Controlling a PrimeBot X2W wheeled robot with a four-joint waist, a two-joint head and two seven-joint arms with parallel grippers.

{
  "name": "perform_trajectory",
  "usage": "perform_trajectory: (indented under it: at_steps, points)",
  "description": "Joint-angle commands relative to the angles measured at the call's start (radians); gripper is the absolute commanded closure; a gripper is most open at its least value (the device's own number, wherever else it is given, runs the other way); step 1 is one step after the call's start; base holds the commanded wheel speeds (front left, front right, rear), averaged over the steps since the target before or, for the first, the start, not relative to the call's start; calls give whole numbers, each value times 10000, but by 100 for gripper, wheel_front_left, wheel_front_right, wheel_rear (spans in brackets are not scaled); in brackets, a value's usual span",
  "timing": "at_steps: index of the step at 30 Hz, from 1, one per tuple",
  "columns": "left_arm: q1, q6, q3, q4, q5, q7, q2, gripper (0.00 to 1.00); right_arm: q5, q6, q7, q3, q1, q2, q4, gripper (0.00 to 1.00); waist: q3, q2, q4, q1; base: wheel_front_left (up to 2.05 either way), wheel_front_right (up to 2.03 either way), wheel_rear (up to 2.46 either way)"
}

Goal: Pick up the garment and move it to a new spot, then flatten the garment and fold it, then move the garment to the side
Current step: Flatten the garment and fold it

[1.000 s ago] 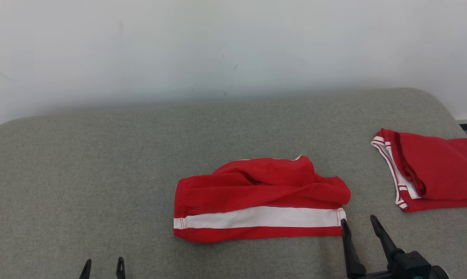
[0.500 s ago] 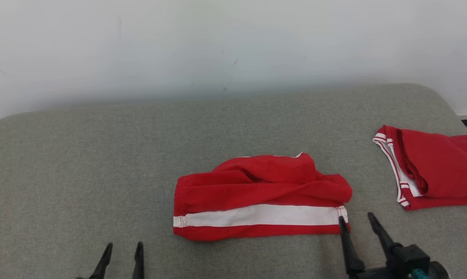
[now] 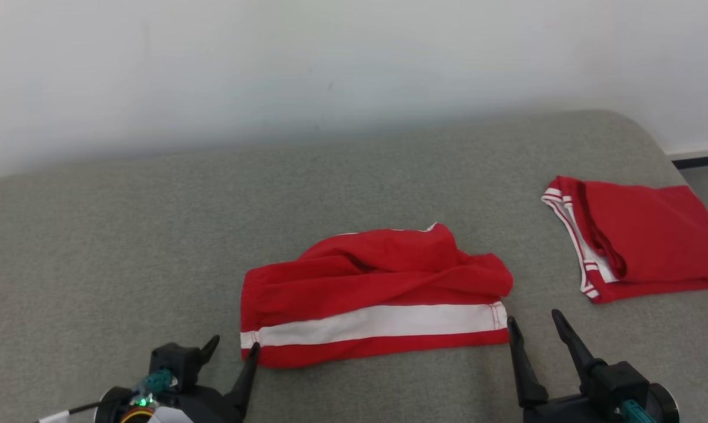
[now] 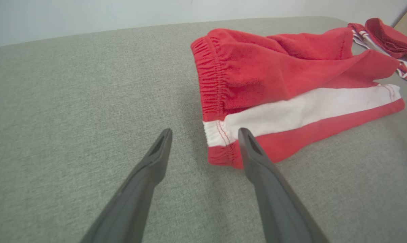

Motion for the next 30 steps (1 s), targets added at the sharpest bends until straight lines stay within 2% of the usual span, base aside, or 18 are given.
perform_trajectory:
  at_steps: [1, 4, 7, 8, 10, 11, 15, 16, 17, 18, 22, 24, 30]
  points:
    - [-251, 20, -78, 109, -203, 68, 93, 0, 34, -24, -34, 33, -59, 49, 6, 0, 134, 0, -245, 0, 0, 0, 0]
    - [-426, 19, -64, 380, -459, 204, 157, 0, 6, -24, -76, 59, -74, 67, 19, 0, 200, 0, -433, 0, 0, 0, 0]
    - [-467, 19, 6, 544, -717, 302, 195, 25, -16, -24, -115, 66, -108, 86, 39, 0, 233, 0, -590, 0, 0, 0, 0]
    - [-459, 19, -4, 588, -781, 356, 207, 51, -20, -24, -131, 53, -110, 87, 39, 0, 238, 0, -614, 0, 0, 0, 0]
    - [-419, 19, -11, 622, -854, 437, 257, 58, -34, -24, -121, 42, -98, 89, 42, 0, 244, 0, -646, 0, 0, 0, 0]
    - [-387, 18, -42, 633, -885, 482, 272, 65, -34, -24, -124, 39, -94, 93, 51, 0, 240, 0, -656, 0, 0, 0, 0]
    - [-349, 18, -296, 477, -1232, 657, 327, 70, -53, -24, -146, 6, -117, 94, 82, 0, 253, 0, -643, 0, 0, 0, 0]
    - [-364, 18, -382, 437, -1369, 693, 325, 75, -64, -24, -145, 14, -137, 98, 84, 0, 257, 0, -635, 0, 0, 0, 0]
    - [-387, 18, -445, 409, -1459, 726, 352, 93, -74, -24, -148, 30, -156, 100, 84, 0, 260, 0, -629, 0, 0, 0, 0]
    - [-437, 18, -571, 368, -1524, 743, 432, 100, -90, -24, -144, 75, -202, 107, 68, 0, 275, 0, -627, 0, 0, 0, 0]
    - [-527, 18, -647, 340, -1564, 658, 485, 100, -97, -24, -40, 85, -220, 109, 32, 0, 324, 0, -589, 0, 0, 0, 0]
    - [-558, 63, -666, 280, -1486, 578, 489, 100, -80, -24, 396, -49, -209, 108, 45, 0, 424, 0, -550, 0, 0, 0, 0]
    - [-503, 441, -736, -31, -1221, 303, 479, 100, 79, -24, 3003, -199, -628, -66, -380, 0, 845, 0, -482, 0, 0, 0, 0]
